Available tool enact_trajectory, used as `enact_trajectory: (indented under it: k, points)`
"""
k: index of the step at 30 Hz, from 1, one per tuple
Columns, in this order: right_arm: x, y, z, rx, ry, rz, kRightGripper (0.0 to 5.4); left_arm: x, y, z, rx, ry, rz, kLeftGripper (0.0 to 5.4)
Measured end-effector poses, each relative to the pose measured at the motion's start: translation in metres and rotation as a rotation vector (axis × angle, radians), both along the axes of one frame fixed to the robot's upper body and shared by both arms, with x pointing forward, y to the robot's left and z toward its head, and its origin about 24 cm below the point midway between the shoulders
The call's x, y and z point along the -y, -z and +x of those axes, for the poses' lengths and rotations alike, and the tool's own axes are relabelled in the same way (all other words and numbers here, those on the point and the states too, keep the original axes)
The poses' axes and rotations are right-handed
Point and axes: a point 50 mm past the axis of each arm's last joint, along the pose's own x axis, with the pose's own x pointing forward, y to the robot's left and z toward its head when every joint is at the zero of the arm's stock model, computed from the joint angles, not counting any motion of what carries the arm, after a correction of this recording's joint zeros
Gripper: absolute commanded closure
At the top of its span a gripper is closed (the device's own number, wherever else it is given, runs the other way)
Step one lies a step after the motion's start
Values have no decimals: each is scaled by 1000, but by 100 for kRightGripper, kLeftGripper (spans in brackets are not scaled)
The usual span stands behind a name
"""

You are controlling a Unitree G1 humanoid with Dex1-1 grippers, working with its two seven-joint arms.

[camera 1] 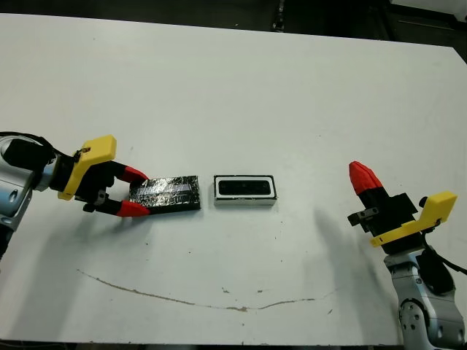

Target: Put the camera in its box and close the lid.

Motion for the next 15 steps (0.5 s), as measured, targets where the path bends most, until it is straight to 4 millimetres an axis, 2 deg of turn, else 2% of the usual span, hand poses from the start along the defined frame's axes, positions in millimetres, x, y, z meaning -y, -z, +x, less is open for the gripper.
enact_trajectory:
  k: [8,15]
  points:
    - [0,1,0,-8,-4,8,540,0,3,1,24,-44,-35,223]
    - [0,1,0,-9,-5,13,540,1,2,1,18,-108,-154,223]
